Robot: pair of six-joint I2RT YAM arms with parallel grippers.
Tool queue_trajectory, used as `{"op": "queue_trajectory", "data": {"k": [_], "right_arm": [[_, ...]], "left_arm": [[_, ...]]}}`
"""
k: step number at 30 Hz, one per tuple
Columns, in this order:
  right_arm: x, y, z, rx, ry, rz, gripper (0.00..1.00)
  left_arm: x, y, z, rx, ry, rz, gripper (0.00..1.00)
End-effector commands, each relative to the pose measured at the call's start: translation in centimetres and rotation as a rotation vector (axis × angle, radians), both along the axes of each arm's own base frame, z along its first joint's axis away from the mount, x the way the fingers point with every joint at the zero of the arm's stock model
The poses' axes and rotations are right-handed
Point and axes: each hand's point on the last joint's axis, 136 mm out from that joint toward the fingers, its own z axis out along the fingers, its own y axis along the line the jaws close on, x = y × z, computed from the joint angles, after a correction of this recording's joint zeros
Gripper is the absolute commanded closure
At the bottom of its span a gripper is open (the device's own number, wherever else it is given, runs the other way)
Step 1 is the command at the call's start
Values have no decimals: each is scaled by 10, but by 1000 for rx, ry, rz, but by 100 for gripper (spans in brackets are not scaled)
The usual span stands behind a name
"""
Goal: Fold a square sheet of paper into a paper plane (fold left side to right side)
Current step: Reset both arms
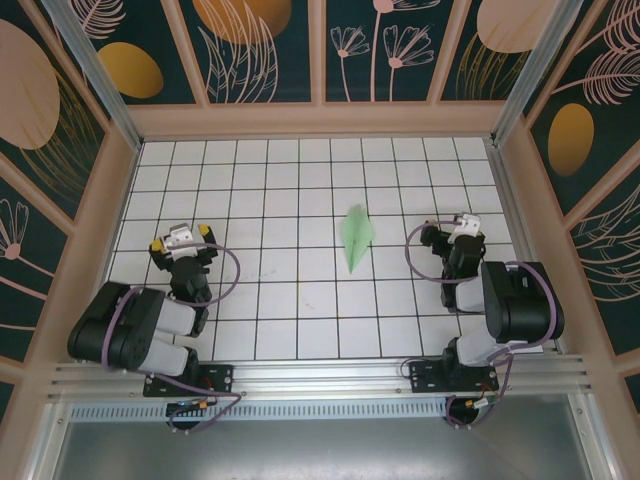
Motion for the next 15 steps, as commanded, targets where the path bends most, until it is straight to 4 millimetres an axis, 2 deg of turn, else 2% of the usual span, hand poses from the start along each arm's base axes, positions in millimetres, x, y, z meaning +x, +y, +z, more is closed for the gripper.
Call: {"op": "queue_trajectory", "data": {"k": [1, 6, 11, 15], "right_arm": [[7, 3, 30, -13, -125, 37, 1], [7, 4, 31, -13, -125, 38, 1], [8, 6, 30, -19, -122, 50, 1], [8, 7, 29, -17, -119, 59, 1]], "left_arm": [[5, -6, 39, -16, -164, -65, 1], [2, -5, 36, -36, -203, -115, 2], [35, 2, 18, -77, -73, -93, 1], [36, 10, 18, -103, -83, -78, 1]]}}
